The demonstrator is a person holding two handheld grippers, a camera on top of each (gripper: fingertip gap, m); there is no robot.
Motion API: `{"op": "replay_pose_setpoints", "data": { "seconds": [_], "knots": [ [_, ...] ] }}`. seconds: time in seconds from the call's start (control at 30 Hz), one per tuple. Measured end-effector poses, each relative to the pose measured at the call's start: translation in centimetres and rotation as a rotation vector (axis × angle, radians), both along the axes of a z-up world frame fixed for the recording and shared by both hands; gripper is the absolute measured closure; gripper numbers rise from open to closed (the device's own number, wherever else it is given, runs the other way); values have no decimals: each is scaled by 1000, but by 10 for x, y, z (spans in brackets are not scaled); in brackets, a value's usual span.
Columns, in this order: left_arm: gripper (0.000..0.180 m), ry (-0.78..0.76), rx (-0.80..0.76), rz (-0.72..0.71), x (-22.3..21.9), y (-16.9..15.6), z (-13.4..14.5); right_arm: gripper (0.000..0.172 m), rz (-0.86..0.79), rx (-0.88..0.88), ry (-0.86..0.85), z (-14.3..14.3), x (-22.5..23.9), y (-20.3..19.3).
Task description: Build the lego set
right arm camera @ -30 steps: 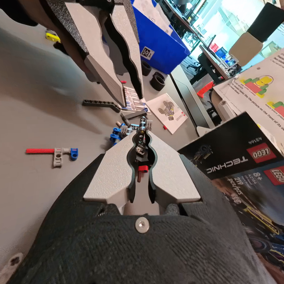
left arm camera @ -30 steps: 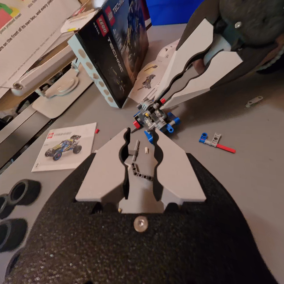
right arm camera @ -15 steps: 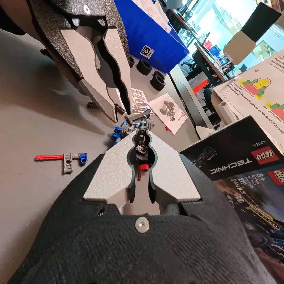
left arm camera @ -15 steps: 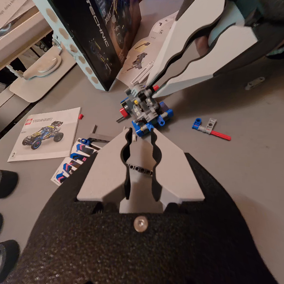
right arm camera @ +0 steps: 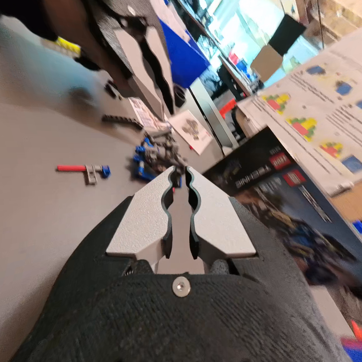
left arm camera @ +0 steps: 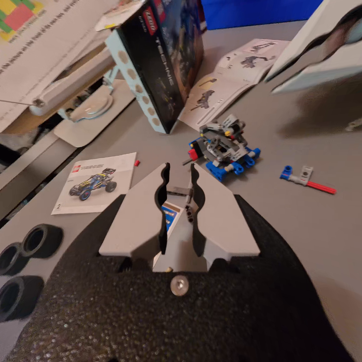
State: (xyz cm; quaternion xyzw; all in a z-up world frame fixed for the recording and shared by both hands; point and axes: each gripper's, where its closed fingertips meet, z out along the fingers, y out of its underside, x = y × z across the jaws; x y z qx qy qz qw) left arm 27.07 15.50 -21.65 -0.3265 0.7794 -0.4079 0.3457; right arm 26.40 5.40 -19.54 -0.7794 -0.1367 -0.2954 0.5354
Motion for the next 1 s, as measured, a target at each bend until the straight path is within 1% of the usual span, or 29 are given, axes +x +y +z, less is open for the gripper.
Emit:
{"op": "replay_pose_setpoints", "data": {
  "seconds": [0.07,0.1,0.17,0.2,0.27,0.3,0.33,0.43,0.47,0.53,0.6,0.63,0.73,0.9,1.0],
  "knots": [
    [165,-57,55,51,-1,10,-2,167,-128,-20,-17,0,22,-36],
    [166,-81,99,66,-2,15,-3,167,-196,-62,-28,-5,36,-58],
    [168,-115,144,105,-2,21,-3,159,-371,-198,-29,-23,73,-111],
    [168,-119,139,116,-1,21,-1,155,-418,-236,-41,-28,88,-133],
    [169,-126,125,143,1,20,0,147,-398,-255,11,-39,101,-157],
    [169,-136,137,149,2,20,0,143,-367,-253,53,-44,102,-162],
    [169,-146,164,157,3,21,-2,144,-357,-253,69,-48,104,-166],
    [172,-181,257,194,7,29,-8,139,-359,-289,60,-58,112,-177],
    [173,-186,269,198,8,29,-9,146,-356,-284,63,-59,113,-177],
    [173,-187,283,206,10,30,-11,154,-331,-270,77,-60,111,-173],
    [174,-194,297,192,11,28,-12,164,-344,-314,53,-65,114,-175],
    [174,-191,307,189,11,27,-13,172,-348,-354,36,-69,114,-176],
    [175,-197,325,176,11,24,-14,172,-350,-395,-20,-71,114,-177],
    [175,-206,344,155,11,19,-15,172,-347,-380,77,-71,112,-189],
    [175,-225,345,140,9,16,-11,172,-347,-417,78,-71,109,-202]
  ]
}}
